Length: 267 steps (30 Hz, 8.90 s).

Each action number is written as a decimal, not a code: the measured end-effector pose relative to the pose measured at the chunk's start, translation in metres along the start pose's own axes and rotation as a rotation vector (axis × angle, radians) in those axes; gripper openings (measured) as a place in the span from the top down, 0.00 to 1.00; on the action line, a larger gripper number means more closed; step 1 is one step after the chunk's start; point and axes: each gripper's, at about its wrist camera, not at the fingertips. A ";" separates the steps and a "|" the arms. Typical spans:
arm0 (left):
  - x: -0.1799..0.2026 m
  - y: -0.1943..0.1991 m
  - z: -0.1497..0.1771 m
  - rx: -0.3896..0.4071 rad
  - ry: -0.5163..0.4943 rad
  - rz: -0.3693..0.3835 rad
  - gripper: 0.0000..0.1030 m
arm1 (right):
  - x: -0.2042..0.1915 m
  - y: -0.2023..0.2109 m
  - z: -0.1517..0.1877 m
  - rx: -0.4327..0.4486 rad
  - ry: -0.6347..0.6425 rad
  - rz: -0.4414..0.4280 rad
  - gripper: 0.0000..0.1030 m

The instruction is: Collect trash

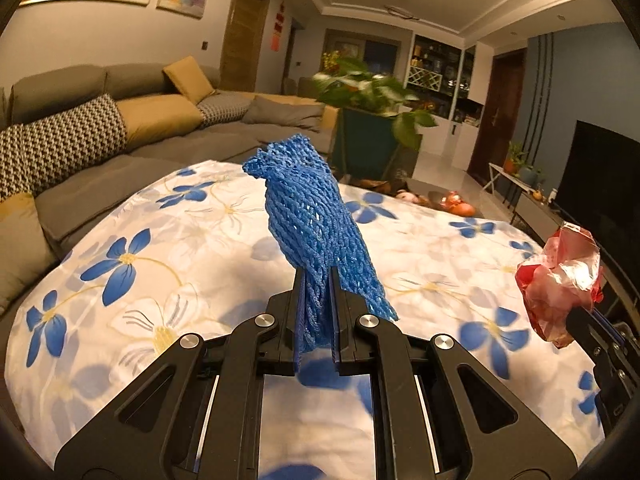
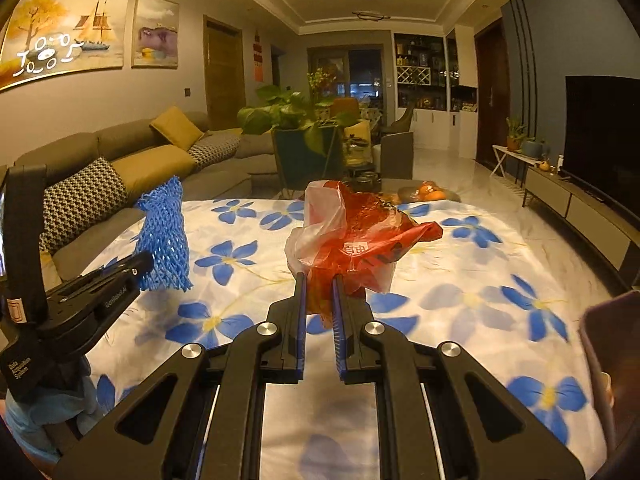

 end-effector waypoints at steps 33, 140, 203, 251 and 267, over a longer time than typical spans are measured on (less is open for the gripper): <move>0.203 0.023 0.048 -0.055 -0.229 0.301 0.91 | 0.162 0.079 0.023 0.067 -0.157 0.243 0.88; 0.174 0.172 0.098 0.019 -0.302 0.506 0.06 | 0.127 0.233 0.090 0.096 -0.224 0.628 0.05; 0.158 0.204 0.096 0.051 -0.282 0.498 0.06 | 0.110 0.250 0.094 0.114 -0.220 0.604 0.05; 0.158 0.204 0.094 0.053 -0.284 0.495 0.06 | 0.111 0.246 0.090 0.122 -0.224 0.591 0.05; 0.159 0.205 0.093 0.054 -0.283 0.495 0.06 | 0.111 0.246 0.089 0.125 -0.226 0.592 0.05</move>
Point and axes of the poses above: each gripper's, at about its wrist camera, not at the fingertips, and y roughly against the way its jaws point, x to its right, z to its underside, and after that the axes turned 15 degrees about z, right-handed
